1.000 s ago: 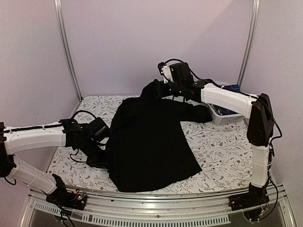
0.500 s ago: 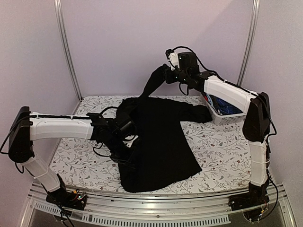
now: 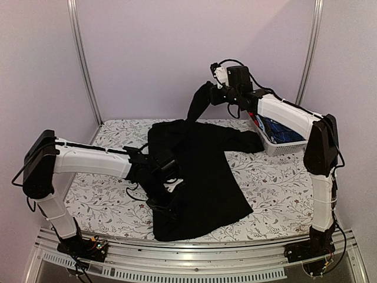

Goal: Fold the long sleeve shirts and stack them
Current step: Fold the flattened shirt at the center of the board.

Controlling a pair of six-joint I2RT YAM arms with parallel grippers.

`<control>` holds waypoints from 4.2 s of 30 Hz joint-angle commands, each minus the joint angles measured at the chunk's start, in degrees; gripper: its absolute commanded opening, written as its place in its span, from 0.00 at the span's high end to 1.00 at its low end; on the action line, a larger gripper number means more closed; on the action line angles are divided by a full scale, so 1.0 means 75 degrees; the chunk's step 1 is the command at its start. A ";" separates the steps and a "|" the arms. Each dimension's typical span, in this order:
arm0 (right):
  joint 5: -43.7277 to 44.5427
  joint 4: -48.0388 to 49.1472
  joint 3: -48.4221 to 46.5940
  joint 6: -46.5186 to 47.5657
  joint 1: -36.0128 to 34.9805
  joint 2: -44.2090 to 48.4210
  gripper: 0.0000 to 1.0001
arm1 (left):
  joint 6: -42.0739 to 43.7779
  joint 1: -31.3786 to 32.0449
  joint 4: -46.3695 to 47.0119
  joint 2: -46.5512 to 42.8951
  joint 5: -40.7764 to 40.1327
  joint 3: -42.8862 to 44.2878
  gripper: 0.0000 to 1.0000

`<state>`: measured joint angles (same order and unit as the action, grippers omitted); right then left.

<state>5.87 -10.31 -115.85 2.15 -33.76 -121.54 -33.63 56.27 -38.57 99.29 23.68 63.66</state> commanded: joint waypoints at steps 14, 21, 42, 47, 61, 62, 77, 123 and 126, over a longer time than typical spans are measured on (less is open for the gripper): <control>-0.1030 -0.0610 0.0814 -0.0713 -0.0148 0.0810 1.00 | -0.0300 -0.0218 0.0024 -0.0866 -0.0382 0.0334 0.63; -0.1434 -0.1367 0.0975 -0.1669 -0.0195 0.1070 1.00 | -0.1089 -0.1842 0.0848 -0.1426 -0.1737 0.0596 0.65; -0.2504 -0.0550 0.4559 -0.3403 -0.0926 0.2478 1.00 | -0.0354 -0.4740 0.2733 0.3759 -0.2928 0.4881 0.76; -0.2385 -0.0579 0.4593 -0.3326 -0.1000 0.2481 1.00 | -0.0039 -0.4913 0.1930 0.4545 -0.3812 0.6087 0.75; -0.2376 -0.0582 0.4400 -0.3291 -0.1100 0.2249 1.00 | 0.0813 -0.5330 0.1357 0.5900 -0.3505 0.7940 0.58; -0.2376 -0.0590 0.4382 -0.3288 -0.1100 0.2230 1.00 | 0.0867 -0.5342 0.1275 0.6034 -0.3434 0.8119 0.58; -0.2313 -0.0821 0.4254 -0.3292 -0.1217 0.2215 1.00 | 0.0773 -0.5789 0.1650 0.6441 -0.3022 0.8623 0.99; 0.0115 -0.1893 0.5865 -0.2988 -0.1084 0.3209 0.39 | -0.0319 -0.6060 0.2664 0.4394 -0.3396 0.6304 0.32; 0.0107 -0.1689 0.5946 -0.2745 -0.1393 0.3007 0.40 | -0.0349 -0.5785 0.2836 0.3902 -0.3407 0.5659 0.35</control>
<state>4.58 -24.01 -70.65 -21.76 -41.60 -96.51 -37.43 9.23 -21.10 135.24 0.12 110.54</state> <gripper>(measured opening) 0.607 0.667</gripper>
